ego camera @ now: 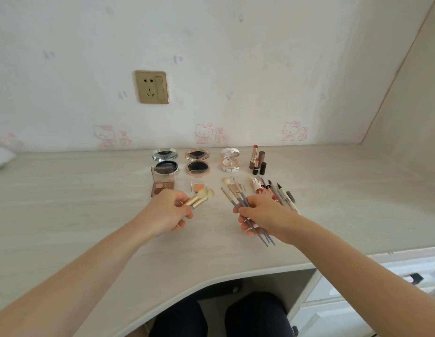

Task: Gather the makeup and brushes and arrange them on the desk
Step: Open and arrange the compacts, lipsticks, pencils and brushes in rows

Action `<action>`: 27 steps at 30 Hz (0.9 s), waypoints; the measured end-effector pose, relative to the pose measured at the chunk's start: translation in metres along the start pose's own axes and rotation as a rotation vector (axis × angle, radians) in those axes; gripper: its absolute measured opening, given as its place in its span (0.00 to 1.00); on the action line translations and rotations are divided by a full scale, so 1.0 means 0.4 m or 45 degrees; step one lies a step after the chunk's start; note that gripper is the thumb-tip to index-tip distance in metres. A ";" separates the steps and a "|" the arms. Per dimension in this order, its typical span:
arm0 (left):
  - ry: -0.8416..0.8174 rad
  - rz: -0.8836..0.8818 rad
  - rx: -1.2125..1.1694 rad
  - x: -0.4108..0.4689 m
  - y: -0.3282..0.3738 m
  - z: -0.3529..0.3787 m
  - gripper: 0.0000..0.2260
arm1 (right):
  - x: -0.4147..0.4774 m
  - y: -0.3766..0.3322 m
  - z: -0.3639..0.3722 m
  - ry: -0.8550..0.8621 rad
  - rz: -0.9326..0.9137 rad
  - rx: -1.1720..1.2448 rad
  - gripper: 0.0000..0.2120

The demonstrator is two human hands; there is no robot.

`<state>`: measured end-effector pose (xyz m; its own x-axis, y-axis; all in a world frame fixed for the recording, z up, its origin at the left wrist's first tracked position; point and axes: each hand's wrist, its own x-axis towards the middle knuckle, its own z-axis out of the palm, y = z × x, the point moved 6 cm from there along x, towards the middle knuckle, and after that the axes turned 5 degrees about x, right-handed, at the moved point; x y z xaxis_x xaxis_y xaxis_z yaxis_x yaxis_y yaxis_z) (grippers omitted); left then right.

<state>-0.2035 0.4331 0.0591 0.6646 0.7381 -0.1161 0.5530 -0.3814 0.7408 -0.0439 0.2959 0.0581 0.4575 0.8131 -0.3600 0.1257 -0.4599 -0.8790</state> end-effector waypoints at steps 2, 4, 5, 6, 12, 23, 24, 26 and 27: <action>0.003 0.025 0.104 0.000 -0.004 -0.005 0.05 | 0.007 -0.007 0.005 0.005 -0.004 -0.043 0.07; 0.024 0.073 0.259 0.002 -0.001 -0.012 0.05 | 0.010 -0.013 0.006 0.006 -0.002 -0.071 0.07; 0.028 0.098 0.336 0.002 0.001 -0.013 0.04 | 0.012 -0.014 0.006 0.007 -0.006 -0.090 0.07; 0.024 0.114 0.380 0.004 0.003 -0.014 0.04 | 0.014 -0.016 0.006 0.006 -0.013 -0.111 0.07; 0.020 0.072 0.232 0.036 0.016 -0.024 0.04 | 0.014 0.003 0.016 -0.124 0.105 0.145 0.08; -0.015 -0.145 0.478 0.032 0.016 0.030 0.17 | 0.023 0.036 0.007 -0.123 0.210 0.267 0.08; -0.013 -0.160 0.545 0.026 0.015 0.034 0.16 | 0.025 0.036 0.008 -0.123 0.202 0.242 0.08; -0.007 -0.193 0.635 0.007 0.016 0.043 0.14 | 0.030 0.032 0.012 -0.116 0.185 0.198 0.07; -0.007 -0.206 0.646 0.000 0.019 0.048 0.12 | 0.033 0.030 0.015 -0.112 0.179 0.184 0.07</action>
<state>-0.1897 0.4195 0.0520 0.5526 0.8074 -0.2067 0.8213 -0.4853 0.2999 -0.0417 0.3031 0.0409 0.3826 0.7756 -0.5021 -0.0643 -0.5198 -0.8519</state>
